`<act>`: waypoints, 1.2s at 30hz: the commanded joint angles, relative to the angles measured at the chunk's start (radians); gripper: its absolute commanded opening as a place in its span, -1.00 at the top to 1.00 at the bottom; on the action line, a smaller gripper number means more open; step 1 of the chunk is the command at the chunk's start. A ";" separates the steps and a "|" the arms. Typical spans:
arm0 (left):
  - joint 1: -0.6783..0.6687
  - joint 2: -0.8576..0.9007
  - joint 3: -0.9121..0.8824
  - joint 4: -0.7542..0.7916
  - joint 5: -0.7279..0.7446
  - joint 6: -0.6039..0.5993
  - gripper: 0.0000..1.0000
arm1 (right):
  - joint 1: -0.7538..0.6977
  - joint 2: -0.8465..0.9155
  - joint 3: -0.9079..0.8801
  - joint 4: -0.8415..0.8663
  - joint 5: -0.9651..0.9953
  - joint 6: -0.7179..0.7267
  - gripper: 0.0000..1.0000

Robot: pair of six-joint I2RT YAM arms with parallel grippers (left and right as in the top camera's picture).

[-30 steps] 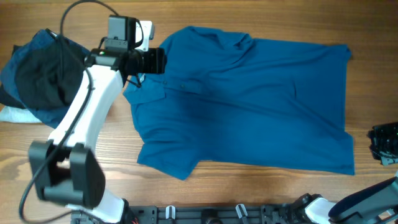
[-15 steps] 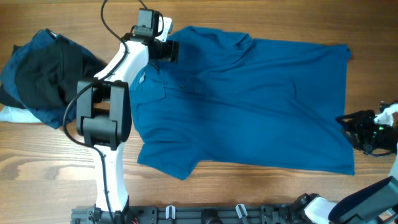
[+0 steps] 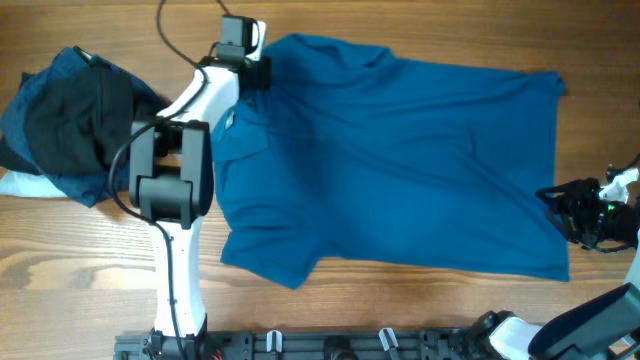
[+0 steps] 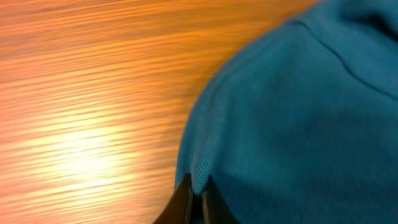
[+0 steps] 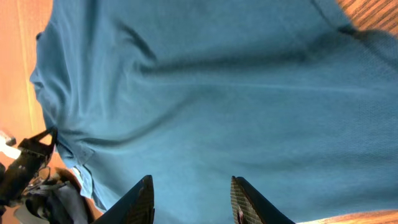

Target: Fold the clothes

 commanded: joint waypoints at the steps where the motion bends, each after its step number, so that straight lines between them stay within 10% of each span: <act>1: 0.160 0.074 0.010 -0.058 -0.099 -0.292 0.92 | 0.004 -0.016 0.014 0.003 -0.023 0.015 0.20; 5: 0.209 0.073 0.027 -0.058 0.058 -0.267 0.72 | 0.004 -0.016 0.013 0.003 -0.022 0.014 0.18; 8: 0.206 0.054 0.031 -0.067 0.068 -0.238 -0.22 | 0.004 -0.016 0.013 0.006 -0.019 -0.002 0.10; 14: 0.190 -0.092 0.031 -0.123 0.078 -0.165 -0.85 | 0.061 -0.015 -0.016 0.069 -0.019 -0.086 -0.04; 22: 0.189 -0.509 0.031 -0.412 0.111 -0.166 -0.94 | 0.250 0.053 -0.151 0.473 0.217 0.172 0.09; 31: 0.189 -0.770 0.031 -0.713 0.116 -0.167 -0.94 | 0.387 0.360 -0.151 0.883 0.286 0.193 -0.34; 36: 0.167 -0.777 0.031 -0.797 0.119 -0.167 -0.95 | 0.436 0.439 -0.151 0.951 0.281 0.194 0.04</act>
